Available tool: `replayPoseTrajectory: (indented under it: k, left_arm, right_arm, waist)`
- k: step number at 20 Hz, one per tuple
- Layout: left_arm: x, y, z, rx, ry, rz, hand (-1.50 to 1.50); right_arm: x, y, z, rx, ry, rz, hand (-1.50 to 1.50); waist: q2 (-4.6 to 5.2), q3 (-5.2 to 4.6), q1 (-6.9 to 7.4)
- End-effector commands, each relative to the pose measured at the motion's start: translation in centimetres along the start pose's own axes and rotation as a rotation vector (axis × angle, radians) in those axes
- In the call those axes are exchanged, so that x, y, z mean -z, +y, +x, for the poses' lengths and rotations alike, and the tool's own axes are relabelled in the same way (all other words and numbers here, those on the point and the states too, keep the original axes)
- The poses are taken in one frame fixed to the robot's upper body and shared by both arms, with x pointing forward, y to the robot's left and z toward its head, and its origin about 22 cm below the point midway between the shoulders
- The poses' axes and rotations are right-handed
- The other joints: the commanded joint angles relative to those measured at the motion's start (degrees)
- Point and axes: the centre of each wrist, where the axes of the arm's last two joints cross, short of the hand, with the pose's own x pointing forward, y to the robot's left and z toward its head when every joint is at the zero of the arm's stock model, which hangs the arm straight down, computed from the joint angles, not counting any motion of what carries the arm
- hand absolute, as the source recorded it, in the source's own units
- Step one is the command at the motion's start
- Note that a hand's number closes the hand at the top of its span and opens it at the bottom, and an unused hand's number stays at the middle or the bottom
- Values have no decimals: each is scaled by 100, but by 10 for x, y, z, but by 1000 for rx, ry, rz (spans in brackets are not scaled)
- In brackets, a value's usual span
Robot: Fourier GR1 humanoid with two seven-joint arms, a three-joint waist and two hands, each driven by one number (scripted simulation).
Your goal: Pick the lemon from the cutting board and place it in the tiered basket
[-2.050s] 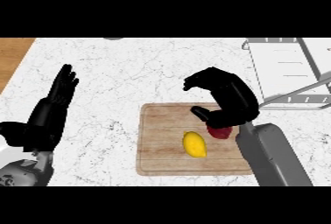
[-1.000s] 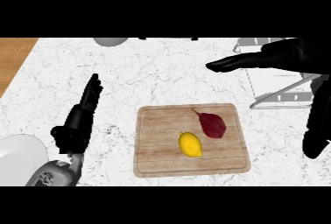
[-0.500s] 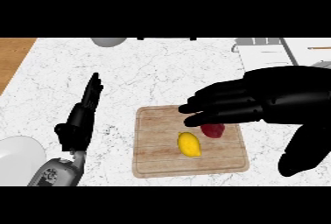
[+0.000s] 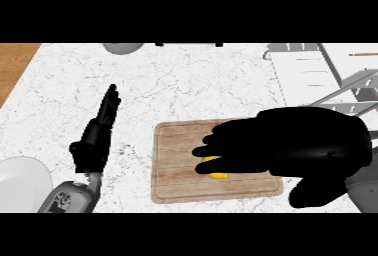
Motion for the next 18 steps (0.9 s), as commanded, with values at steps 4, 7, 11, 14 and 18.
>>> replayPoseTrajectory:
  k: [4, 7, 11, 14, 18]
  left_arm:
    - [5, -1, 4, -2, 8, 9, 0]
    - [-10, 2, -2, 5, 12, -8, 0]
    - [8, 13, 2, -5, 8, 5, 0]
    - [1, -11, -3, -2, 1, -7, 0]
    - [0, -8, 13, 0, -4, 7, 0]
  right_arm:
    - [1, 7, -3, -53, 29, 154, -150]
    - [6, 22, -7, -75, 52, 156, -150]
    - [-8, 7, -9, -131, 82, 134, -150]
    - [18, 13, -26, -182, 94, 157, -150]
    - [11, 34, -31, -209, 93, 129, -150]
  waist:
    - [-8, -2, -20]
    - [-7, 0, 15]
    - [-10, -2, -27]
    - [10, -2, 36]
    - [-9, 0, 2]
